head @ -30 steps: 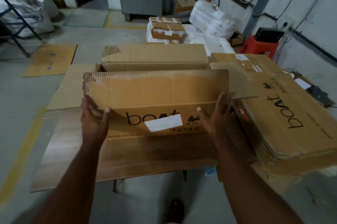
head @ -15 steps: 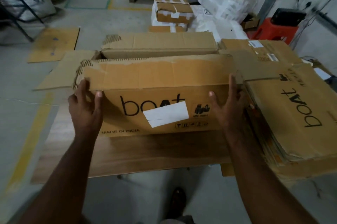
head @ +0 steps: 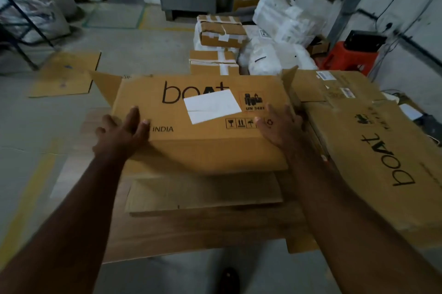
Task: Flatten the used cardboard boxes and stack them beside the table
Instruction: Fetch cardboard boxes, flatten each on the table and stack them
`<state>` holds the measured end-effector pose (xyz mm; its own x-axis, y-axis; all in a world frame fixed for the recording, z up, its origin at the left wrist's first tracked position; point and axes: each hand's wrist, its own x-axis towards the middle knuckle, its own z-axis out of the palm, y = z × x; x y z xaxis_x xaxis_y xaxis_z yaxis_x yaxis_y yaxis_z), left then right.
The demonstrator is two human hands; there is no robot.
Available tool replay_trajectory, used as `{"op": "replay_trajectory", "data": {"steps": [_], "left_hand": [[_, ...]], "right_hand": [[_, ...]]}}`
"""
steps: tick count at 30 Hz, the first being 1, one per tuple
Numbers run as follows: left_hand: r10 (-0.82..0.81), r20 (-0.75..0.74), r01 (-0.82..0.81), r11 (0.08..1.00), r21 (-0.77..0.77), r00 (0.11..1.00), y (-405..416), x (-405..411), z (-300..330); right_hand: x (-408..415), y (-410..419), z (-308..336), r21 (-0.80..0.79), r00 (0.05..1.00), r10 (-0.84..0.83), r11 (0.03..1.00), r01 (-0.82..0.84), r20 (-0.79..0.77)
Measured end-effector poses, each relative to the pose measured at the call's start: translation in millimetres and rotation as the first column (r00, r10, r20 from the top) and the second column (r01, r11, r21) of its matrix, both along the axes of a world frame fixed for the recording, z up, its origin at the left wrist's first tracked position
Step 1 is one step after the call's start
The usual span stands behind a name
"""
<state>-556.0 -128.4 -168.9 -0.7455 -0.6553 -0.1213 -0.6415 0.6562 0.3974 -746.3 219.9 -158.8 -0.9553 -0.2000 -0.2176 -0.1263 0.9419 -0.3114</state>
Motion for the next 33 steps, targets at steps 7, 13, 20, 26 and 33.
{"op": "replay_trajectory", "data": {"steps": [7,13,20,26,33], "left_hand": [[0.039,-0.024,-0.039,0.999,0.000,0.999,6,-8,21],[0.086,0.022,-0.086,0.996,0.004,0.996,2,33,11],[0.018,0.003,-0.017,0.998,-0.053,1.000,11,83,-11],[-0.397,-0.024,0.369,0.872,-0.320,0.918,68,99,-29],[-0.573,0.170,0.563,0.628,-0.537,0.802,130,91,-65]], "right_hand": [[-10,-9,1,-0.016,1.000,0.001,1.000,0.000,0.007],[37,6,-7,-0.022,1.000,-0.022,1.000,0.021,-0.019],[86,18,-17,0.017,0.991,-0.025,0.999,0.027,-0.133],[153,-17,-39,0.210,0.779,0.520,0.854,-0.476,-0.350],[205,-41,-73,0.434,0.707,0.576,0.805,-0.404,-0.410]]}}
